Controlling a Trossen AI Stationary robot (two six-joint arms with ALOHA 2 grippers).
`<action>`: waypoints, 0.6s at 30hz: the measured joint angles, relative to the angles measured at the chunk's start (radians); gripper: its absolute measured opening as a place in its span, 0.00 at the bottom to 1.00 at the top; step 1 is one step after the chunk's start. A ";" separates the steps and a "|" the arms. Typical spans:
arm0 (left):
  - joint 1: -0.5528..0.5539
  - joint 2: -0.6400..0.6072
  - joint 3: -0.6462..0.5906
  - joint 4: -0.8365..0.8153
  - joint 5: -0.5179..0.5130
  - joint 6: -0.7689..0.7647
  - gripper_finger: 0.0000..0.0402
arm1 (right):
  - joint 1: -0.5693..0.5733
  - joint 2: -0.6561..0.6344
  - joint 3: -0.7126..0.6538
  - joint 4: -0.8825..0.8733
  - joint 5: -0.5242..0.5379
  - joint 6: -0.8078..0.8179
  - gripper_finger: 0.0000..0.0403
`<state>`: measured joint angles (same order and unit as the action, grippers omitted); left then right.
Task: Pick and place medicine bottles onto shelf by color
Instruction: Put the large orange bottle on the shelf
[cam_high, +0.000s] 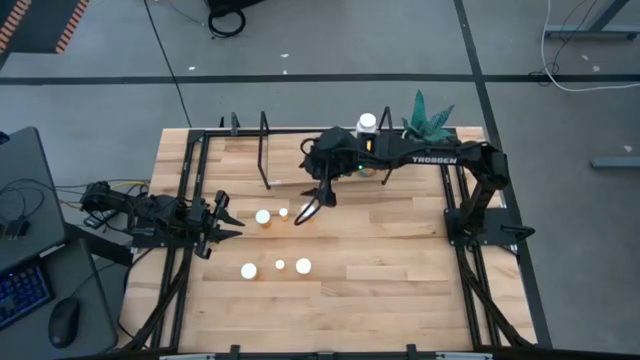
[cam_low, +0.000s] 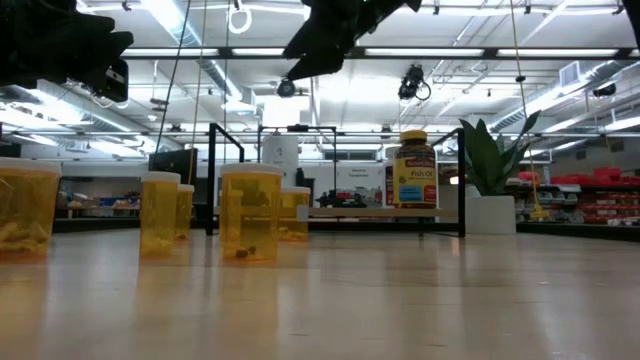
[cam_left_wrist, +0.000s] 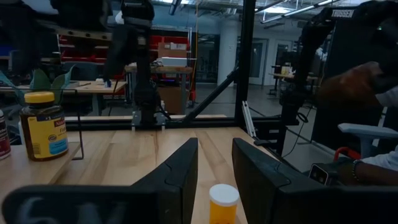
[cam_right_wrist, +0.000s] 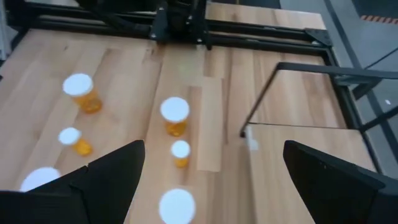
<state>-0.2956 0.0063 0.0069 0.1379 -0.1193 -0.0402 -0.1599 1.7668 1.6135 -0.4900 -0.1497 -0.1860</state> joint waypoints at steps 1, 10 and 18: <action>0.000 0.000 0.000 0.000 0.000 0.000 0.27 | 0.006 0.000 0.000 -0.001 0.000 0.000 0.98; 0.000 0.000 0.000 0.000 0.000 0.000 0.27 | 0.064 0.000 0.000 0.031 0.002 0.027 0.98; 0.000 0.000 0.000 0.000 0.000 0.000 0.27 | 0.118 0.016 0.000 0.086 0.057 0.035 0.98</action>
<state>-0.2955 0.0060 0.0070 0.1379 -0.1193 -0.0403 -0.0416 1.7824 1.6138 -0.4039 -0.0932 -0.1510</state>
